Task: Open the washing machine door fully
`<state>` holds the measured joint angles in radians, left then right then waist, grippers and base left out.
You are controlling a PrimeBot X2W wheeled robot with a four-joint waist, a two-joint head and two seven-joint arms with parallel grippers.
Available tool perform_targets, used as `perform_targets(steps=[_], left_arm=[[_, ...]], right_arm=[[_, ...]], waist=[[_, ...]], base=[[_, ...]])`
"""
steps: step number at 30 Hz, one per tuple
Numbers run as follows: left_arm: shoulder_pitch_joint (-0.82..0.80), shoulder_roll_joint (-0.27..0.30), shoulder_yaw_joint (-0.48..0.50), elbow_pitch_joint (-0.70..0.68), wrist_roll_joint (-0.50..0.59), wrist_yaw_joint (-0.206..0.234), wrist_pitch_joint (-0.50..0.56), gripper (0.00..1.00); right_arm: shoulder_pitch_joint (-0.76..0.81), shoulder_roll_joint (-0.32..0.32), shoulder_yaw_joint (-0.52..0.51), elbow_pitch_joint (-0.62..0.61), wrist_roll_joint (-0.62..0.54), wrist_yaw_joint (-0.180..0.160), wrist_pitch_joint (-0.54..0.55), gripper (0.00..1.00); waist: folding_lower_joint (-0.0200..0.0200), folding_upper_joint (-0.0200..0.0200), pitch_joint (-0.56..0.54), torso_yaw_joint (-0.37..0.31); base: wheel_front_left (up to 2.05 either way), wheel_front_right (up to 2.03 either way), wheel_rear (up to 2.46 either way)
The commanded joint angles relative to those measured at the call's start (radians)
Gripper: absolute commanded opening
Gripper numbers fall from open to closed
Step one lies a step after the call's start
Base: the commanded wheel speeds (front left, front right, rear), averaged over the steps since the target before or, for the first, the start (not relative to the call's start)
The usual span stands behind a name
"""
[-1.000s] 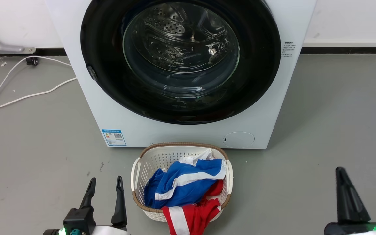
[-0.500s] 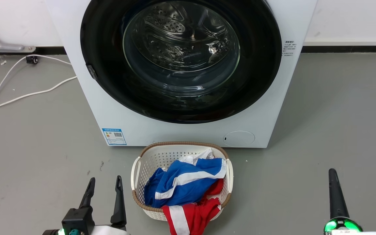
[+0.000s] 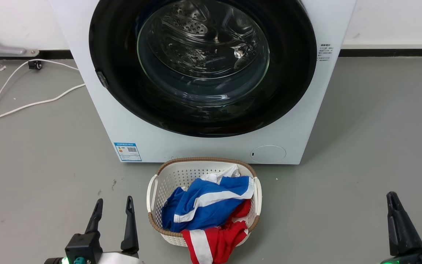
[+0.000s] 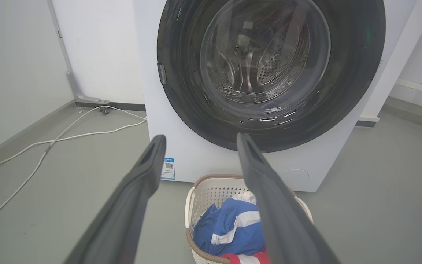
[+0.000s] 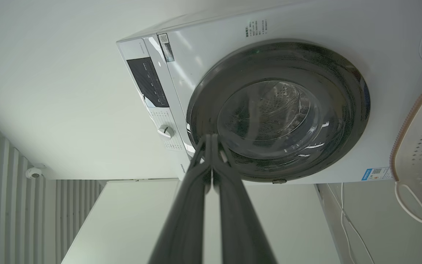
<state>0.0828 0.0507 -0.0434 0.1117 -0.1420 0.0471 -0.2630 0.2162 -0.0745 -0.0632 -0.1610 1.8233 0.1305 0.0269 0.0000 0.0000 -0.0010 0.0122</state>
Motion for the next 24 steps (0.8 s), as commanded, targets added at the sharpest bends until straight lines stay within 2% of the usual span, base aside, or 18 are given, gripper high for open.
perform_targets(steps=[1,7,15,20,24], left_arm=[[-0.001,0.0,0.004,-0.005,0.008,0.003,-0.003,1.0],[-0.007,0.0,0.007,-0.018,0.026,0.013,-0.003,1.0],[-0.005,0.0,0.006,-0.026,0.044,0.024,-0.003,1.0],[-0.016,0.0,0.006,-0.033,0.047,0.03,-0.003,1.0],[-0.04,0.0,0.002,-0.04,0.051,0.028,-0.003,1.0]], right_arm=[[0.016,0.008,-0.016,0.004,0.034,0.0,0.041,0.0],[0.023,0.019,-0.036,0.044,0.028,0.0,0.134,0.0],[0.004,0.025,-0.042,0.076,-0.003,0.0,0.147,0.0],[-0.069,0.024,-0.077,0.101,0.003,0.0,0.132,0.0],[-0.19,0.007,-0.146,0.146,-0.014,0.0,0.147,0.0]], waist=[[0.0,0.0,0.001,0.0],[0.0,0.0,0.002,0.004],[0.0,0.0,0.004,0.005],[0.0,0.0,0.025,0.004],[0.0,0.0,0.068,0.006]], base=[[0.0,0.0,0.0],[0.0,0.0,0.0],[0.0,0.0,0.0],[0.0,0.0,0.0],[0.0,0.0,0.0]])
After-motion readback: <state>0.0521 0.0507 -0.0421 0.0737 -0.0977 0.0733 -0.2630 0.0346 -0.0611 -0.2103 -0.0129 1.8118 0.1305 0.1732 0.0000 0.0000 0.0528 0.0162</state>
